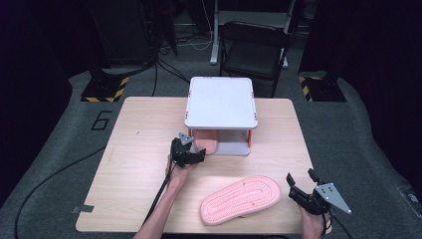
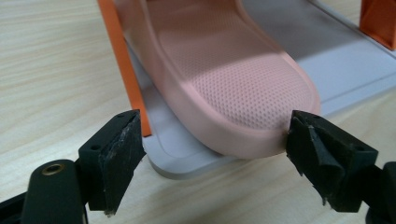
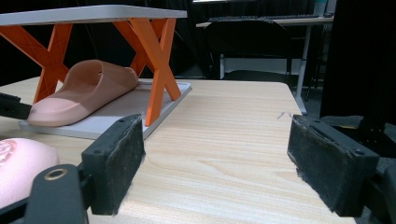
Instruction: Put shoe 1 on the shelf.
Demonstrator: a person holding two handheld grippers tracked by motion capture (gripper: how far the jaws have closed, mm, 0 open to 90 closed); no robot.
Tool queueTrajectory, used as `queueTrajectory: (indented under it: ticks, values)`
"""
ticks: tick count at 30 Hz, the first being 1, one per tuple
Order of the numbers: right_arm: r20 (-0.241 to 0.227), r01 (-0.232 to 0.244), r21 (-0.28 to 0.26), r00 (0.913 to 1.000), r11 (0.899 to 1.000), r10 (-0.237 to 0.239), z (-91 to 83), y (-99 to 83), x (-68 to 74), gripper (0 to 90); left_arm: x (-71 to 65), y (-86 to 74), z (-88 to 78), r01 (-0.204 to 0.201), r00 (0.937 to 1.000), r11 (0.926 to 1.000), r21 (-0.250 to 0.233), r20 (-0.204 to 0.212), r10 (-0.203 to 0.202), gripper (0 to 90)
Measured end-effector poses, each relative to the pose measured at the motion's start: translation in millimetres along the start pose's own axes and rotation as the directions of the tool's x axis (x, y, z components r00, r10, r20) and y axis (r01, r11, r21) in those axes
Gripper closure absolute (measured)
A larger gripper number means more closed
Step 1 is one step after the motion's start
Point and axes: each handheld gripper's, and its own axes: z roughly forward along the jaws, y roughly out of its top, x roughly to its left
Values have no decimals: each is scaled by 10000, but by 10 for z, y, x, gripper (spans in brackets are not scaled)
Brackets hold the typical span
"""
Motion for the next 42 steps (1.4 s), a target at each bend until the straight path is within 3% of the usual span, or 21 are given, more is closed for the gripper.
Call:
queueTrajectory:
  ticks: [2,9,13,15,16,17,18,27,29,31,34,37,38,39,40,42]
  values:
    - [1,-12,0,10000,10000,12,1,0,0,183,27,9,8,208,9997,9998,-50,-118,-208,187]
    - [0,-5,36,10000,10000,5,4,-3,4,184,31,24,9,147,9998,9999,-87,-150,-149,184]
    - [-38,-14,15,10000,10000,14,3,-3,8,184,18,31,-19,63,10000,10000,-12,38,-63,171]
    - [-69,5,25,10000,10000,-4,3,-3,7,184,14,35,-64,185,9995,9995,-269,278,-178,164]
    - [-91,-2,39,10000,10000,3,3,-1,9,184,30,35,-150,448,9955,9972,-605,859,-395,170]
    - [-91,-2,39,10000,10000,3,3,-1,9,184,30,35,-150,448,9955,9972,-605,859,-395,189]
    - [-53,4,-8,10000,10000,-4,2,-1,8,184,56,37,-229,258,9928,9962,-833,1191,-158,209]
    - [-78,73,34,9999,10000,-72,8,-3,16,184,201,-33,-639,236,9786,9887,-1482,2056,74,207]
    - [-97,-1,51,10000,10000,1,13,-4,29,184,285,-99,-821,-35,9785,9858,-1678,2029,380,207]
    - [-77,41,77,10000,10000,-41,15,-4,31,184,306,-133,-882,66,9795,9845,-1752,1994,289,208]
    - [-85,74,108,9999,9999,-73,16,-6,30,184,443,-311,-1146,-375,9871,9792,-1993,1455,674,210]
    - [-112,59,62,9999,10000,-59,18,-3,35,184,531,-432,-1277,-696,9878,9774,-1994,1228,953,238]
    - [-106,75,34,9999,10000,-74,17,1,37,184,639,-559,-1398,-453,9888,9763,-2117,1295,739,238]
    - [-106,75,34,9999,10000,-74,17,1,37,184,639,-559,-1398,-453,9888,9763,-2117,1295,739,238]
    - [-108,47,29,9999,10000,-47,20,4,45,184,749,-691,-1499,-26,9903,9707,-2401,1340,358,238]
    - [-119,197,42,9997,9998,-196,19,0,42,183,858,-820,-1596,444,9900,9642,-2616,1410,-74,243]
